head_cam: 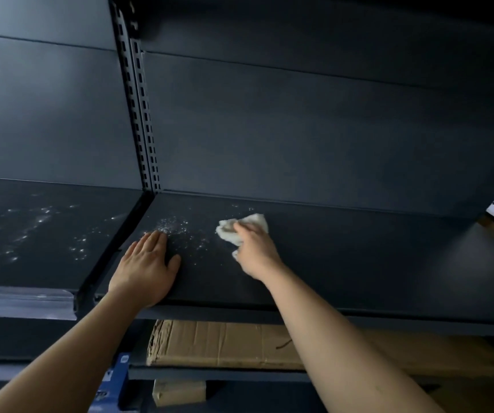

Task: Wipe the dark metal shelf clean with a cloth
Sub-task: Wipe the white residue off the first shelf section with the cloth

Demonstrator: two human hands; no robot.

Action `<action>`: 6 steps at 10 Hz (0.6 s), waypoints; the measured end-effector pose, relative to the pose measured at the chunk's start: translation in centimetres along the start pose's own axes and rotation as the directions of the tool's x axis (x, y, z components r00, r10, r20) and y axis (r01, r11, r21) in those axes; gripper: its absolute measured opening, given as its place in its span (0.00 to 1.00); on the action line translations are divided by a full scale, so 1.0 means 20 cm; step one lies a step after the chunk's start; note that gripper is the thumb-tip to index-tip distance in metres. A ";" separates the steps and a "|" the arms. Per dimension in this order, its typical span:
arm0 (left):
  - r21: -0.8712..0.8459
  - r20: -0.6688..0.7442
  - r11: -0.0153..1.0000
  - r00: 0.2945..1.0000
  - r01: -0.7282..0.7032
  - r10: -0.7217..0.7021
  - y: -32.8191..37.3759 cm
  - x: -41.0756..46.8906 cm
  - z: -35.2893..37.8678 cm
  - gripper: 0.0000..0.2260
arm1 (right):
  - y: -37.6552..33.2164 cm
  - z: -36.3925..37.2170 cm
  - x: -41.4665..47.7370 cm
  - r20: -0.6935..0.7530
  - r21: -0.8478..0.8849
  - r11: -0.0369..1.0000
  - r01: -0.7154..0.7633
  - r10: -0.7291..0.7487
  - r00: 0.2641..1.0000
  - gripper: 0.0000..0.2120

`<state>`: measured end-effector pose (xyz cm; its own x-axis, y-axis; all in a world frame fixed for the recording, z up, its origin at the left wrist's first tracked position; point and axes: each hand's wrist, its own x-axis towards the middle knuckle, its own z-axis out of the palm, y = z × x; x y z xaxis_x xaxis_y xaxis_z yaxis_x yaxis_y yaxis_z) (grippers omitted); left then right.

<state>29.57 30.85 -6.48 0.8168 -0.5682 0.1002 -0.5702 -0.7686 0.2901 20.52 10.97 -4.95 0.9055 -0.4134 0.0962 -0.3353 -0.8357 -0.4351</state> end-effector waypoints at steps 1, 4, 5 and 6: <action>-0.018 -0.013 1.000 1.000 0.001 -0.001 0.00 0.00 0.00 0.30 | -0.06 -0.06 0.02 0.005 0.327 0.945 -0.007 0.006 1.000 0.24; -0.015 -0.037 1.000 0.999 -0.012 0.012 -0.01 0.00 0.01 0.31 | 0.51 -0.21 0.23 -0.245 -0.196 0.907 -0.374 0.324 0.914 0.25; -0.016 -0.052 1.000 0.999 -0.014 0.013 -0.02 0.01 0.01 0.31 | 0.37 -0.16 0.33 -0.160 -0.412 0.897 -0.162 0.104 0.982 0.25; -0.014 -0.063 1.000 0.998 -0.012 0.011 -0.02 0.00 0.02 0.31 | 0.17 -0.07 0.42 -0.082 -0.350 0.935 -0.058 0.031 0.996 0.27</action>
<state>29.83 31.09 -6.95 0.8145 -0.5568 0.1628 -0.5784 -0.7577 0.3022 26.72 4.20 -4.33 0.8701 -0.4676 0.1559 -0.4573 -0.8838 -0.0991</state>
